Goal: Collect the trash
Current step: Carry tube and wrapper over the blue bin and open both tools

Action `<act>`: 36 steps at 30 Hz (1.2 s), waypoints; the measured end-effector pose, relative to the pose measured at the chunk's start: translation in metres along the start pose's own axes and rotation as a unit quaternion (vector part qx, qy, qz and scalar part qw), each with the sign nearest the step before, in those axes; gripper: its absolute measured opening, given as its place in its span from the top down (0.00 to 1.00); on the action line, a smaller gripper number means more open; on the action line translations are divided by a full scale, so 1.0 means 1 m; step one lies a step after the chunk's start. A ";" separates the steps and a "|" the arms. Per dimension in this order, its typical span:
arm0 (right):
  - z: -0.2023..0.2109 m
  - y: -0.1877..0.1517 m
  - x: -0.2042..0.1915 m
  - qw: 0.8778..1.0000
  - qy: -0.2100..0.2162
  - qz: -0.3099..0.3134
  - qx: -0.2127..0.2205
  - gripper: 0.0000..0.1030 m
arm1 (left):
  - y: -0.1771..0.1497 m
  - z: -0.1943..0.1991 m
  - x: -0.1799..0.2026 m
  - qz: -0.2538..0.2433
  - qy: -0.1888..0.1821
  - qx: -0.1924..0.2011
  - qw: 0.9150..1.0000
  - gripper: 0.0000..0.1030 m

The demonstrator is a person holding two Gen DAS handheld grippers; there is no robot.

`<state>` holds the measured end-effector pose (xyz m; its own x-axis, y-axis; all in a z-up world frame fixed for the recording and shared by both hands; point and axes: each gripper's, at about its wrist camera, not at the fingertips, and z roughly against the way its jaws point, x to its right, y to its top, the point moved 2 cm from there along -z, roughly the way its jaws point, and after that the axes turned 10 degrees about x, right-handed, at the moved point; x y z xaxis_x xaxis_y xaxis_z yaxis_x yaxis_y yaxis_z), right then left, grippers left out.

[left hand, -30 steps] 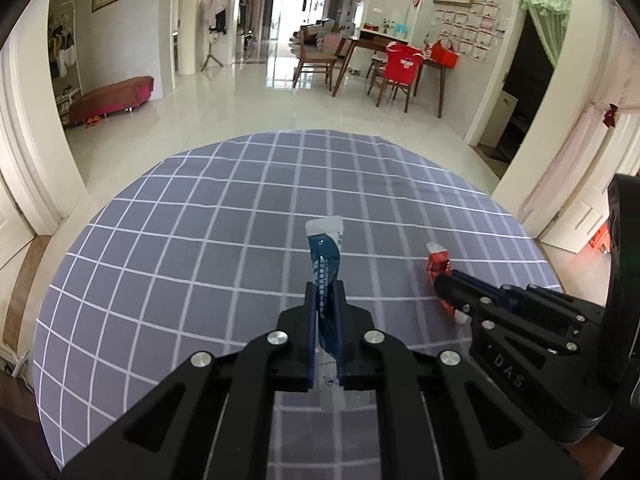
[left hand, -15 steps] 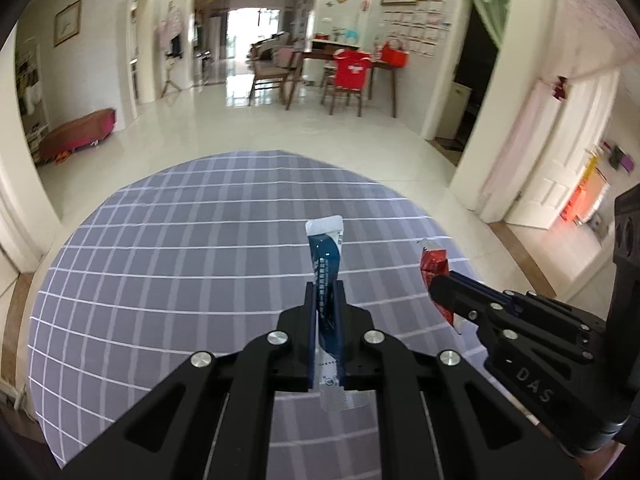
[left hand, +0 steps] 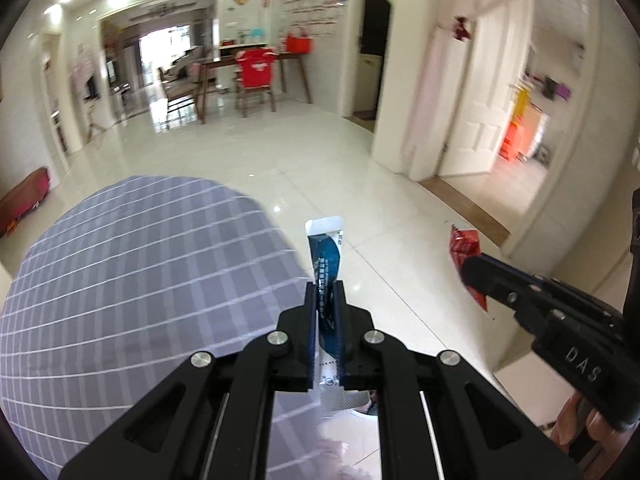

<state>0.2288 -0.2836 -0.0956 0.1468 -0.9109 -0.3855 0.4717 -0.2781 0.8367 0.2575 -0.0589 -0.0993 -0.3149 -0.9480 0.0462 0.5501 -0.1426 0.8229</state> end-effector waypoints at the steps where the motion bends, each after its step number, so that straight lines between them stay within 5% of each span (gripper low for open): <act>1: 0.007 -0.001 0.011 1.000 -0.007 -0.007 0.003 0.93 | -0.001 -0.003 0.011 -0.006 -0.007 -0.003 1.000 0.93; 14: 0.071 -0.020 0.105 0.993 -0.076 -0.076 0.042 0.93 | -0.018 -0.048 0.116 -0.064 -0.060 -0.034 0.996 0.90; 16: 0.079 -0.023 0.112 0.992 -0.085 -0.083 0.049 0.93 | -0.018 -0.052 0.125 -0.064 -0.057 -0.042 0.995 0.64; 17: 0.082 -0.023 0.116 0.991 -0.089 -0.086 0.051 0.93 | -0.018 -0.052 0.126 -0.064 -0.050 -0.039 0.996 0.36; 18: 0.083 -0.024 0.121 0.991 -0.091 -0.089 0.052 0.93 | -0.018 -0.050 0.127 -0.065 -0.035 -0.027 0.997 0.28; 36: 0.067 -0.028 0.114 0.992 -0.077 -0.094 0.030 0.92 | -0.013 -0.033 0.114 -0.088 0.009 -0.008 0.996 0.25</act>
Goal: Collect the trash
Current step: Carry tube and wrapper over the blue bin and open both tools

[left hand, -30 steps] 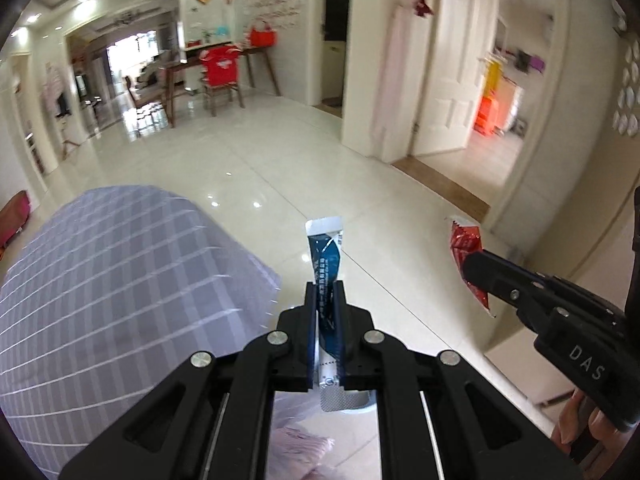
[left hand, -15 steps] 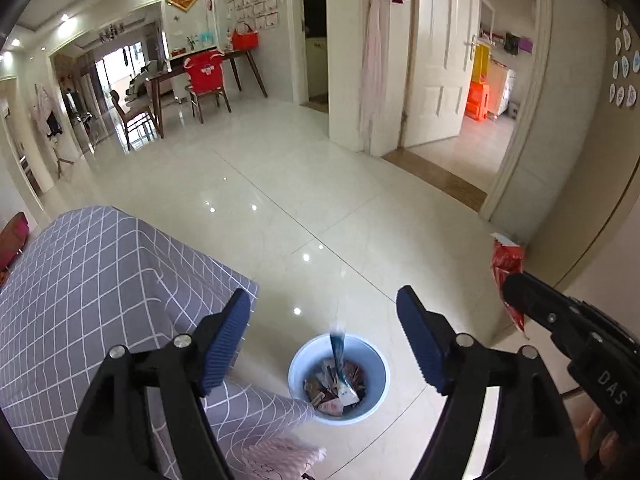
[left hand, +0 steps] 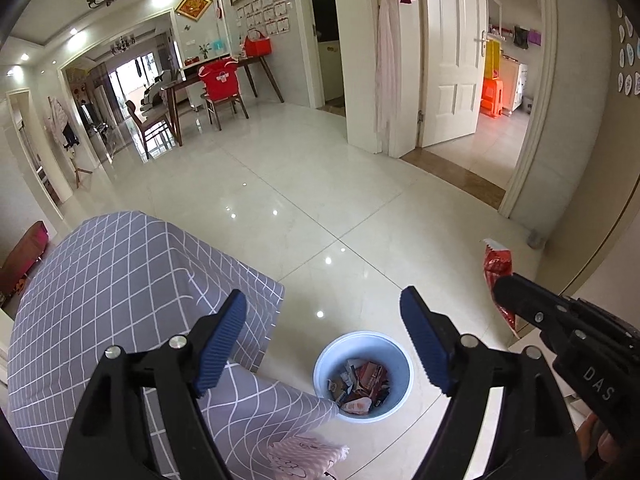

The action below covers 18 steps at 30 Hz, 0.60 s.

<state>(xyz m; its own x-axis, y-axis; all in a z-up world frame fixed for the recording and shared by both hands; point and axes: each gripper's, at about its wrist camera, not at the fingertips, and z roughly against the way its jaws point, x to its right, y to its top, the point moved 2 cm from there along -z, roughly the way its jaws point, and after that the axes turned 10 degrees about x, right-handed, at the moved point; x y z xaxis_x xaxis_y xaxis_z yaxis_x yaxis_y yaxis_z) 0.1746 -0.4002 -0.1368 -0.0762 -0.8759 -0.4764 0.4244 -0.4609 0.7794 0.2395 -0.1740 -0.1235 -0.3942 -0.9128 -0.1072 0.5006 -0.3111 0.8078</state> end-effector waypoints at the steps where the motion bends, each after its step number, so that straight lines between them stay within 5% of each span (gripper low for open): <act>1: -0.001 0.000 0.000 1.000 0.000 0.001 0.000 0.92 | 0.000 0.000 -0.002 0.002 0.001 0.000 1.000 0.25; 16: -0.021 0.010 -0.004 1.000 0.009 0.004 0.002 0.90 | -0.002 0.004 -0.033 0.018 0.020 0.004 1.000 0.23; 17: -0.025 0.010 -0.004 1.000 0.008 0.003 0.002 0.85 | -0.002 0.004 -0.034 0.019 0.021 0.004 1.000 0.22; 18: -0.029 0.008 -0.003 1.000 0.004 0.002 -0.001 0.63 | -0.001 0.003 -0.035 0.022 0.023 0.003 0.999 0.22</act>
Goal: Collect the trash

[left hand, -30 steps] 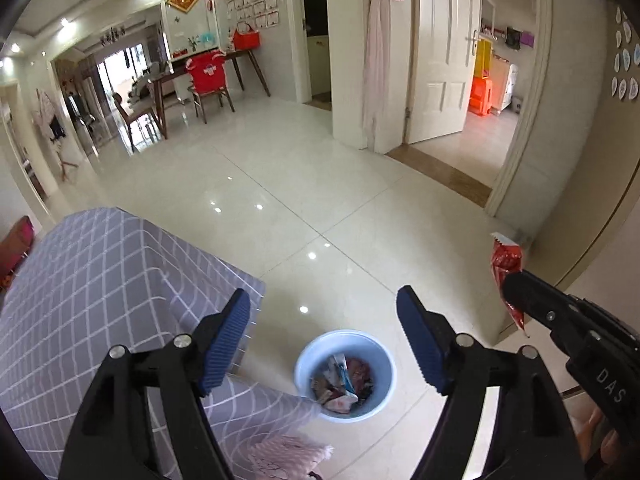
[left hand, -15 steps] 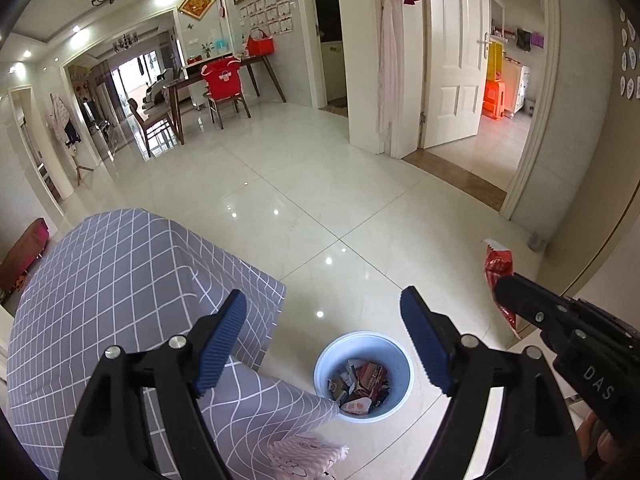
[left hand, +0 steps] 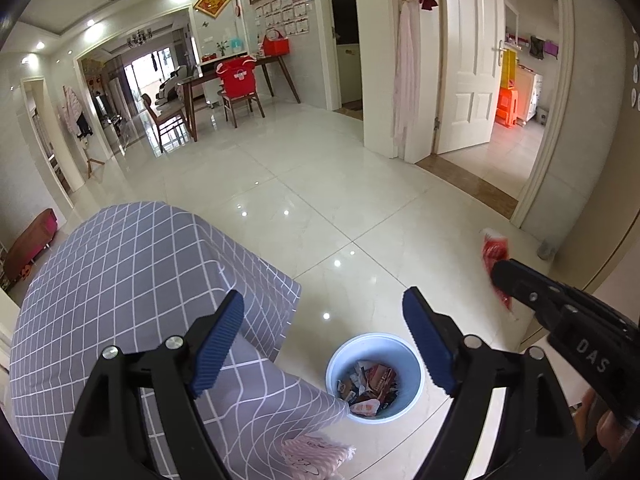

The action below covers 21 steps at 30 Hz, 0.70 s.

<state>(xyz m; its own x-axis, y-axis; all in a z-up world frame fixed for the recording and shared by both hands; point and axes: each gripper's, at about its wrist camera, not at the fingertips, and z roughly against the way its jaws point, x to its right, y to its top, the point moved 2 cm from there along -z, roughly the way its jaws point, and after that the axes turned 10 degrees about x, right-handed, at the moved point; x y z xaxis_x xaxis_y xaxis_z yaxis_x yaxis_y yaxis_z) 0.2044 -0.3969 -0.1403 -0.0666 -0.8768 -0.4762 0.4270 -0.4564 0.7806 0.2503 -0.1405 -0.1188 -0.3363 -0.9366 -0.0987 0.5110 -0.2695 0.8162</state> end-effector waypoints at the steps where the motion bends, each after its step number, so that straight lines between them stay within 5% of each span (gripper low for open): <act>1: -0.003 -0.001 0.000 1.000 -0.007 -0.001 -0.001 0.31 | 0.000 0.000 -0.003 0.003 0.002 0.000 1.000 0.22; 10: 0.007 -0.006 -0.009 1.000 -0.018 0.013 0.008 0.29 | 0.000 0.017 -0.026 0.021 0.019 0.005 1.000 0.21; 21: 0.071 0.000 -0.064 0.997 0.019 0.060 0.040 0.26 | 0.001 0.110 -0.061 0.053 0.069 0.060 0.994 0.12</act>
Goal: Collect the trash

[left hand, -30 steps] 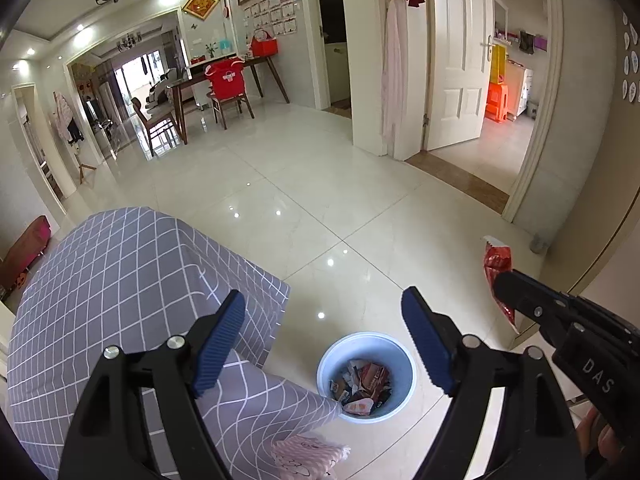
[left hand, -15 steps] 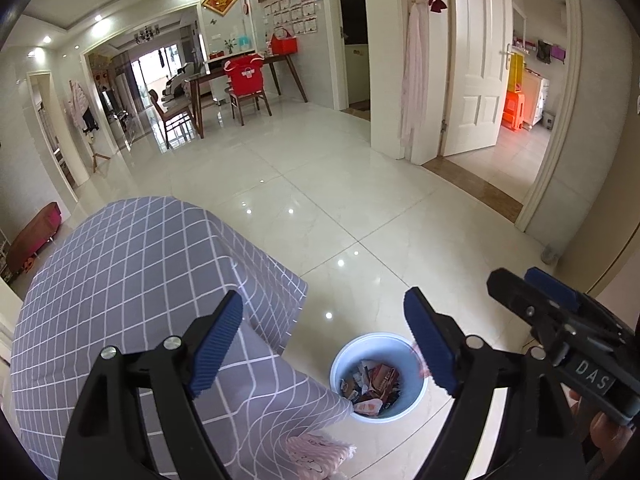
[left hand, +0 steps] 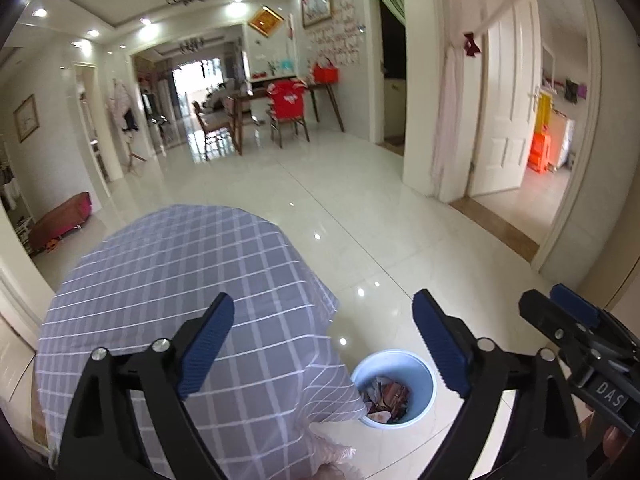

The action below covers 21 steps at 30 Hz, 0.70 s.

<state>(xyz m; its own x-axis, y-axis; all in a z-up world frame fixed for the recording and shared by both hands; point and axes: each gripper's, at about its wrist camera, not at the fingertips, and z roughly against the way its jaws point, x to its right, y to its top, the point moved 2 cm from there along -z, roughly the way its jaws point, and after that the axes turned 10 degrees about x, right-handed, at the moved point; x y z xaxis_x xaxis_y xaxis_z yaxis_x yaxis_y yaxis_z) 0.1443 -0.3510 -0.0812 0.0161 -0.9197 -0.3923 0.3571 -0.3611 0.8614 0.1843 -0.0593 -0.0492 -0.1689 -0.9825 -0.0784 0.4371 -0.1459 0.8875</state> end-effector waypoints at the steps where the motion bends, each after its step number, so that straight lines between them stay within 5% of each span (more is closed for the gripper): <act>1: 0.009 0.002 -0.006 1.000 0.006 0.005 0.006 0.24 | 0.000 0.013 -0.005 0.004 0.006 0.007 1.000 0.12; 10: 0.088 0.011 -0.051 0.996 0.049 0.051 0.058 0.20 | -0.002 0.118 -0.020 0.018 0.044 0.075 0.996 0.09; 21: 0.161 -0.001 -0.064 0.989 0.076 0.080 0.098 0.16 | -0.016 0.197 -0.003 0.004 0.060 0.121 0.991 0.09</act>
<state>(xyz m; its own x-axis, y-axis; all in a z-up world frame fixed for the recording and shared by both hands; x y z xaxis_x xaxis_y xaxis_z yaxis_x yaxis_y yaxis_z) -0.0072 -0.3160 -0.0053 0.2041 -0.9390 -0.2769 0.1503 -0.2495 0.9566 0.0033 -0.0309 0.0261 -0.0543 -0.9924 -0.1105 0.2105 -0.1195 0.9703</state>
